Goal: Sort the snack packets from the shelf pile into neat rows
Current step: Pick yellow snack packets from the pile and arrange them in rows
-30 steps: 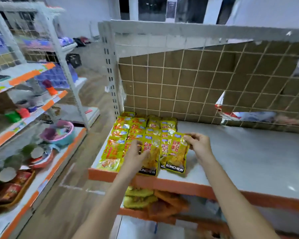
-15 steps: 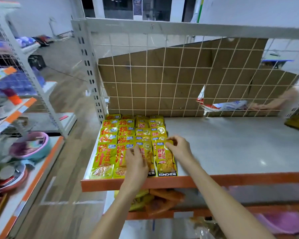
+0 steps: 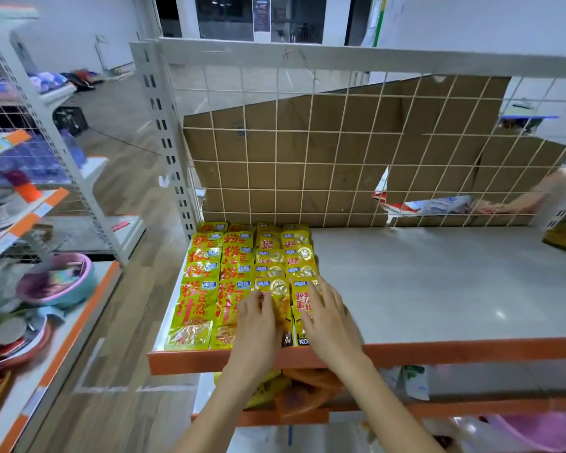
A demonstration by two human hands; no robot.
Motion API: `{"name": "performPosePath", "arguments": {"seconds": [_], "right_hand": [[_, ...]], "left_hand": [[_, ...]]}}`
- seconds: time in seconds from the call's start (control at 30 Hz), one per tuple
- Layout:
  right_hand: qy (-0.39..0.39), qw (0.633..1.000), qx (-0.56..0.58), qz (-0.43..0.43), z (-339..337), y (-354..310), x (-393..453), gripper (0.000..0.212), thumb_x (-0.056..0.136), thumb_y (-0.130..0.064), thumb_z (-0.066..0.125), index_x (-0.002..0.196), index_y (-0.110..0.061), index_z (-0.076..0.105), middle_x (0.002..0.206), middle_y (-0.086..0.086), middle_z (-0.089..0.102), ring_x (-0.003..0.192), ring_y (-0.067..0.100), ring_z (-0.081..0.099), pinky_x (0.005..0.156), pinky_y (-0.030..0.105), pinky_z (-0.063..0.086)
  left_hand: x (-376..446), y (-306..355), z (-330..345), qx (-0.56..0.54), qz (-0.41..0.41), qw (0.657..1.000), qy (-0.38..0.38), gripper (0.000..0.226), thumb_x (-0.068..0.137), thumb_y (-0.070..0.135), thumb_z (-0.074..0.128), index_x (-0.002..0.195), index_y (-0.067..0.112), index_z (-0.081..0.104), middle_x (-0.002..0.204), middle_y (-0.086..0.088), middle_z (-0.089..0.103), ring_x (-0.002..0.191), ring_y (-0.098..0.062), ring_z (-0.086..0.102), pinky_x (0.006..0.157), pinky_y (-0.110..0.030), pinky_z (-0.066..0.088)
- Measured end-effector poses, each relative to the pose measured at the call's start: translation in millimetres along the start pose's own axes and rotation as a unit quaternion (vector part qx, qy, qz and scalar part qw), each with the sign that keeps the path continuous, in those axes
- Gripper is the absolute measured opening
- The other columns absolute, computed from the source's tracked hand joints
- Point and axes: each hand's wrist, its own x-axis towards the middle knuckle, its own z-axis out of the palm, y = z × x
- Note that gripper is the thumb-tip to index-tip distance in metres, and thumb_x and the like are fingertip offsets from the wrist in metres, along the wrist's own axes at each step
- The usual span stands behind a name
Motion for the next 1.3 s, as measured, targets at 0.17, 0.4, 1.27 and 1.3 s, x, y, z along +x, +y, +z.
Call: {"name": "performPosePath", "arguments": {"seconds": [0.17, 0.4, 1.27, 1.3], "right_hand": [[0.074, 0.997, 0.003, -0.035, 8.8, 2.0, -31.1, 0.046, 0.086, -0.03, 0.038, 0.116, -0.015, 0.068, 0.122, 0.003, 0.065, 0.111, 0.019, 0.063, 0.083, 0.03, 0.054], [0.057, 0.998, -0.003, -0.022, 7.0, -0.7, -27.6, 0.047, 0.085, -0.031, 0.038, 0.119, -0.017, 0.067, 0.125, 0.001, 0.064, 0.113, 0.017, 0.062, 0.083, 0.03, 0.053], [0.014, 1.0, 0.015, -0.005, -70.8, 69.6, -96.6, 0.08, 0.079, -0.059, 0.011, 0.139, -0.018, 0.044, 0.147, 0.003, 0.04, 0.136, 0.022, 0.033, 0.108, 0.039, 0.028], [0.016, 1.0, 0.007, 0.013, -79.6, 86.9, -111.4, 0.081, 0.079, -0.061, 0.011, 0.139, -0.019, 0.045, 0.147, 0.003, 0.041, 0.136, 0.023, 0.033, 0.108, 0.039, 0.029]], "left_hand": [[-3.6, -8.0, 6.5, -0.03, 0.079, 0.996, 0.018, 0.055, 0.097, 0.015, 0.044, 0.147, 0.008, 0.023, 0.154, -0.008, 0.015, 0.144, -0.028, 0.011, 0.116, -0.032, 0.014], [-2.7, -12.8, 9.8, -0.067, 0.093, 0.993, 0.033, 0.051, 0.096, 0.012, 0.046, 0.144, 0.007, 0.032, 0.151, -0.006, 0.026, 0.142, -0.024, 0.017, 0.115, -0.027, 0.016], [-31.4, 62.3, -0.5, 0.11, 0.197, 0.968, 0.107, 0.04, 0.067, 0.021, 0.077, 0.103, 0.006, 0.068, 0.098, -0.011, 0.067, 0.087, -0.033, 0.065, 0.076, -0.039, 0.049], [-40.0, 80.0, 7.3, 0.102, 0.217, 0.964, 0.118, 0.037, 0.071, 0.026, 0.066, 0.104, 0.008, 0.067, 0.099, -0.01, 0.067, 0.089, -0.031, 0.064, 0.077, -0.038, 0.047]]}}
